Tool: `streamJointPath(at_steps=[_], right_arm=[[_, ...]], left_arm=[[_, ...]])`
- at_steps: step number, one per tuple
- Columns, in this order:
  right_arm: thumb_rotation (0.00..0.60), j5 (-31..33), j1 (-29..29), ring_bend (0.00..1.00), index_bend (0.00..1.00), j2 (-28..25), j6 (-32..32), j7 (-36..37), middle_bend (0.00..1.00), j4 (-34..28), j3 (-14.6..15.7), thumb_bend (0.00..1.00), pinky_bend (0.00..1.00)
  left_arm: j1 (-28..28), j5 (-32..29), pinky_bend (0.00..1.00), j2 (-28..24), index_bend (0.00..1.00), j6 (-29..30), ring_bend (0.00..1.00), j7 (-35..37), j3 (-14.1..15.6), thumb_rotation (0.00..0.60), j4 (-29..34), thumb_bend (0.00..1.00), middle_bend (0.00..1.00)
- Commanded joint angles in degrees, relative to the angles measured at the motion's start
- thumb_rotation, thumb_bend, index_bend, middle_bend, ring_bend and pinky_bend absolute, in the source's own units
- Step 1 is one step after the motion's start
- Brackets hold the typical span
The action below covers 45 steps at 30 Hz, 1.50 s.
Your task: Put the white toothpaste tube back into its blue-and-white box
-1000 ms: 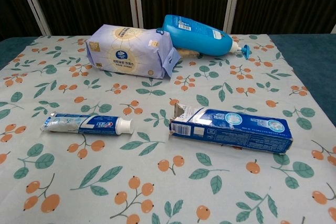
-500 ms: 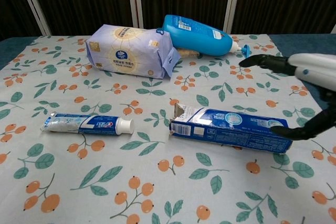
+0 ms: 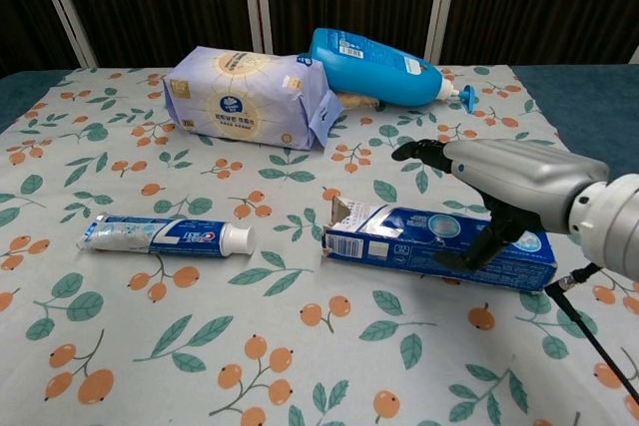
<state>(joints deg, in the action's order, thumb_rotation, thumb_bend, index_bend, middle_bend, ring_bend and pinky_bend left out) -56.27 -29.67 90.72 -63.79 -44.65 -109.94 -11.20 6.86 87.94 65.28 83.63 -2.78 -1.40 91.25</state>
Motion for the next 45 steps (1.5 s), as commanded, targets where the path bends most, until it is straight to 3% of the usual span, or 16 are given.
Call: streamJointPath(at_steps=[1, 8, 21, 25, 30, 34, 37, 45], right_arm=[[0.600, 1.4, -1.0, 0.02, 0.00, 0.3, -0.3, 0.3, 0.05, 1.3, -0.5, 0.31, 0.09], [0.600, 2.1, -1.5, 0.17, 0.05, 0.3, -0.1, 2.9, 0.22, 3.5, 0.7, 0.31, 0.14], [0.600, 2.9, -2.9, 0.19, 0.06, 2.4, -0.7, 4.2, 0.23, 5.3, 2.4, 0.31, 0.15], [0.600, 3.7, -3.2, 0.27, 0.22, 2.9, -1.1, 4.3, 0.32, 6.5, 2.6, 0.31, 0.23], [0.600, 2.8, -3.2, 0.32, 0.40, 3.2, -1.8, 5.1, 0.39, 8.1, 3.3, 0.31, 0.25], [0.600, 1.6, -2.9, 0.43, 0.51, 3.3, -2.2, 6.6, 0.49, 8.9, 3.8, 0.31, 0.42], [0.600, 0.7, -2.6, 0.48, 0.55, 3.1, -2.2, 8.0, 0.54, 9.1, 4.3, 0.31, 0.49], [0.600, -3.3, -1.7, 0.48, 0.55, 0.6, -2.7, 11.5, 0.54, 5.5, 5.1, 0.31, 0.49]], left_arm=[[0.0, 0.0, 0.00, 0.0, 0.00, -0.1, 0.00, 0.0, 0.1, 0.600, 0.1, 0.07, 0.00], [0.2, -0.5, 0.00, 0.0, 0.00, -0.5, 0.00, -0.1, -0.1, 0.600, 0.2, 0.07, 0.00], [0.4, -0.6, 0.00, 0.1, 0.00, -0.8, 0.00, -0.1, -0.1, 0.600, 0.3, 0.07, 0.00], [0.4, -0.6, 0.00, 0.0, 0.00, -0.7, 0.00, 0.0, 0.0, 0.600, 0.4, 0.07, 0.00], [0.5, -0.6, 0.00, 0.0, 0.00, -0.9, 0.00, 0.1, 0.0, 0.600, 0.5, 0.07, 0.00], [0.5, -0.6, 0.00, 0.0, 0.00, -1.0, 0.00, 0.1, 0.1, 0.600, 0.6, 0.07, 0.00], [0.5, -0.7, 0.00, 0.0, 0.00, -1.0, 0.00, 0.0, 0.1, 0.600, 0.6, 0.07, 0.00], [0.7, -0.4, 0.06, 0.0, 0.00, -0.7, 0.01, -0.1, -0.1, 0.600, 0.7, 0.07, 0.00]])
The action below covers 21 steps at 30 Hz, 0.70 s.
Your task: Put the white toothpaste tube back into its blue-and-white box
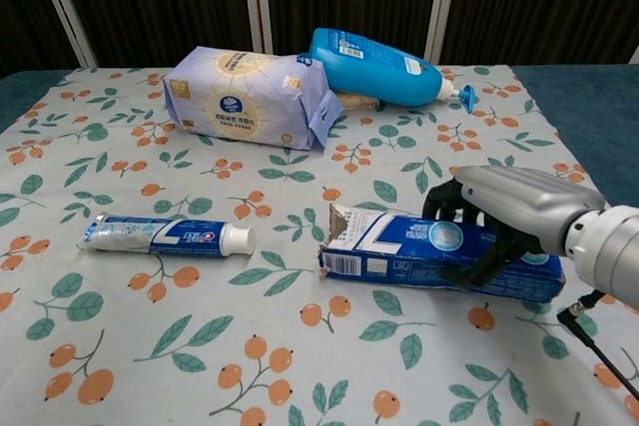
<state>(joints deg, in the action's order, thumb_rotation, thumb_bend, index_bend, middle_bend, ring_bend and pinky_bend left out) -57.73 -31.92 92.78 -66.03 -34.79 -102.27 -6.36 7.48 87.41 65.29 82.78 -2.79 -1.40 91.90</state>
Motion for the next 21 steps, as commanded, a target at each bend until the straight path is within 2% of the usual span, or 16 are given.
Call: streamJointPath(at_steps=[1, 5, 9, 15, 21], right_arm=[[0.600, -2.4, 0.7, 0.48, 0.55, -2.0, -0.7, 2.1, 0.54, -2.9, 0.2, 0.31, 0.49], [0.600, -5.8, 1.5, 0.48, 0.55, -5.5, -1.7, 4.6, 0.54, -7.1, 0.3, 0.31, 0.49], [0.600, -8.0, 2.2, 0.48, 0.55, -8.8, -2.3, 6.8, 0.54, -10.5, 0.3, 0.31, 0.49], [0.600, -9.6, 2.9, 0.48, 0.55, -12.4, -2.6, 9.8, 0.54, -12.6, -0.3, 0.31, 0.49], [0.600, -10.0, 3.0, 0.48, 0.55, -14.3, -2.2, 11.7, 0.54, -13.0, -0.7, 0.31, 0.49]], left_arm=[[0.1, 0.2, 0.09, 0.0, 0.00, 0.2, 0.03, -0.1, -0.2, 0.600, 0.0, 0.07, 0.00], [0.9, -0.1, 0.20, 0.0, 0.07, 0.2, 0.12, -0.4, -1.3, 0.600, 1.7, 0.09, 0.08], [3.3, -1.2, 0.33, -0.5, 0.25, -1.7, 0.24, -3.4, -3.4, 0.600, 5.0, 0.13, 0.21], [9.8, -7.6, 0.40, -0.9, 0.26, -10.7, 0.30, -13.6, -7.0, 0.600, 11.4, 0.13, 0.28], [16.2, -17.0, 0.43, 1.6, 0.29, -18.8, 0.34, -24.0, -9.2, 0.600, 13.9, 0.13, 0.33]])
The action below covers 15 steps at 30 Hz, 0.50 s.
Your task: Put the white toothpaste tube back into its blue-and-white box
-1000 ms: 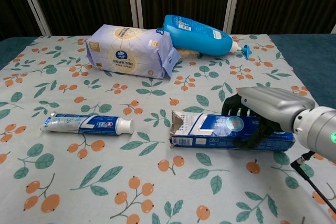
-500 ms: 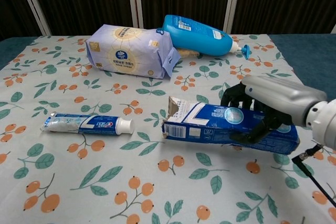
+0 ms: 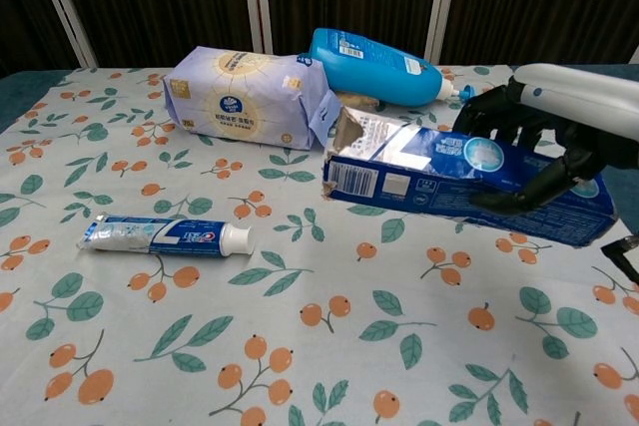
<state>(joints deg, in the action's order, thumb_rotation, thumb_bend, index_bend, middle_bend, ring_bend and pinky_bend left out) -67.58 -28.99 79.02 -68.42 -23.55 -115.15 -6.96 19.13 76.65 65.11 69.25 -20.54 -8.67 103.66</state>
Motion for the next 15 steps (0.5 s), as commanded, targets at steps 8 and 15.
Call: streamJointPath(at_steps=[8, 15], right_arm=[[0.600, -0.3, 0.2, 0.48, 0.55, -1.9, 0.4, 2.0, 0.54, -0.2, -0.4, 0.31, 0.49], [0.600, -0.4, 0.3, 0.48, 0.55, -2.3, 0.5, 2.6, 0.54, 0.0, -0.3, 0.31, 0.49]], left_arm=[[11.5, -16.4, 0.43, 8.7, 0.30, -10.6, 0.35, -17.8, -1.3, 0.600, -0.2, 0.14, 0.33], [14.3, -21.2, 0.43, 13.7, 0.32, -11.3, 0.35, -22.4, 0.7, 0.600, -3.6, 0.14, 0.35]])
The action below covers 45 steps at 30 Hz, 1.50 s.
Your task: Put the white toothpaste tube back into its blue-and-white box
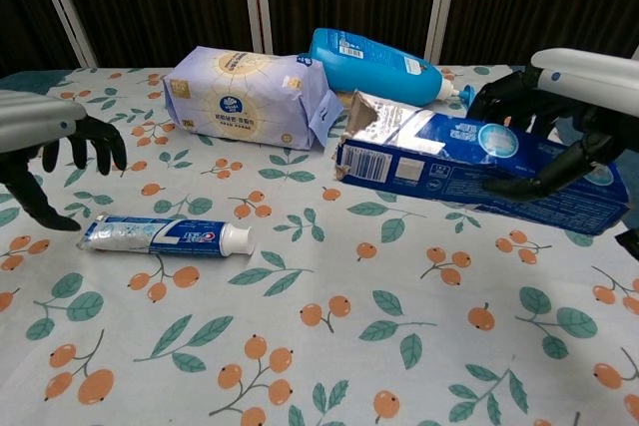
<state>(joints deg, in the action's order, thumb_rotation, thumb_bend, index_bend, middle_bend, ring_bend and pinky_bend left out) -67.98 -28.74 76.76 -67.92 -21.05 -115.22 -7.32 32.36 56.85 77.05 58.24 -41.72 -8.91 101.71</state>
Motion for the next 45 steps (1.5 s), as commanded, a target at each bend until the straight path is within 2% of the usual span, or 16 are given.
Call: streamJointPath(at_steps=[1, 14, 17, 21, 24, 27, 35, 40, 45], right_arm=[[0.600, -0.1, 0.1, 0.48, 0.55, -0.1, 0.0, 0.1, 0.54, 0.1, 0.1, 0.31, 0.49], [0.600, -0.8, 0.5, 0.48, 0.55, -0.4, -0.1, 1.4, 0.54, 0.6, 0.5, 0.31, 0.49], [0.600, -1.0, 0.6, 0.48, 0.55, -0.5, -0.2, 1.4, 0.54, 0.5, 0.7, 0.31, 0.49], [0.600, -1.1, 0.7, 0.48, 0.55, -0.7, -0.2, 1.6, 0.54, 0.5, 0.6, 0.31, 0.49], [0.600, -1.2, 0.8, 0.48, 0.55, -0.9, -0.3, 1.8, 0.54, 0.4, 0.6, 0.31, 0.49], [0.600, -1.5, 0.9, 0.48, 0.55, -1.2, -0.4, 2.2, 0.54, 0.3, 0.5, 0.31, 0.49], [0.600, -1.6, 1.4, 0.48, 0.55, -1.6, -0.5, 3.9, 0.54, 0.6, 0.5, 0.31, 0.49], [0.600, -1.8, 1.5, 0.48, 0.55, -1.4, -0.6, 4.8, 0.54, 0.9, 0.1, 0.31, 0.49], [0.600, -1.6, 1.3, 0.48, 0.55, -0.9, -0.8, 5.1, 0.54, 0.5, -0.5, 0.31, 0.49]], left_arm=[[1.3, -1.7, 0.43, 2.3, 0.32, -0.3, 0.35, -1.4, 1.1, 0.600, -2.1, 0.14, 0.36], [4.7, -2.5, 0.44, 9.0, 0.35, -0.2, 0.38, -3.2, 3.2, 0.600, -8.0, 0.17, 0.39], [5.1, -2.5, 0.46, 10.4, 0.38, -0.1, 0.40, -3.3, 3.5, 0.600, -9.0, 0.20, 0.42], [5.5, -2.0, 0.53, 11.8, 0.47, 0.4, 0.50, -3.2, 4.0, 0.600, -10.2, 0.31, 0.53], [5.6, -0.7, 0.60, 12.7, 0.58, 1.2, 0.61, -2.7, 4.4, 0.600, -11.0, 0.44, 0.64], [5.4, 1.0, 0.62, 12.9, 0.61, 2.4, 0.64, -2.0, 4.6, 0.600, -11.5, 0.48, 0.68], [7.1, 9.0, 0.62, 8.2, 0.62, 5.1, 0.65, -1.9, 3.7, 0.600, -11.6, 0.49, 0.69], [10.4, 18.8, 0.62, 1.9, 0.62, 5.6, 0.64, 0.2, 2.0, 0.600, -11.3, 0.49, 0.69], [15.2, 30.2, 0.62, -5.9, 0.63, 5.3, 0.64, 6.8, -0.2, 0.600, -12.2, 0.49, 0.69]])
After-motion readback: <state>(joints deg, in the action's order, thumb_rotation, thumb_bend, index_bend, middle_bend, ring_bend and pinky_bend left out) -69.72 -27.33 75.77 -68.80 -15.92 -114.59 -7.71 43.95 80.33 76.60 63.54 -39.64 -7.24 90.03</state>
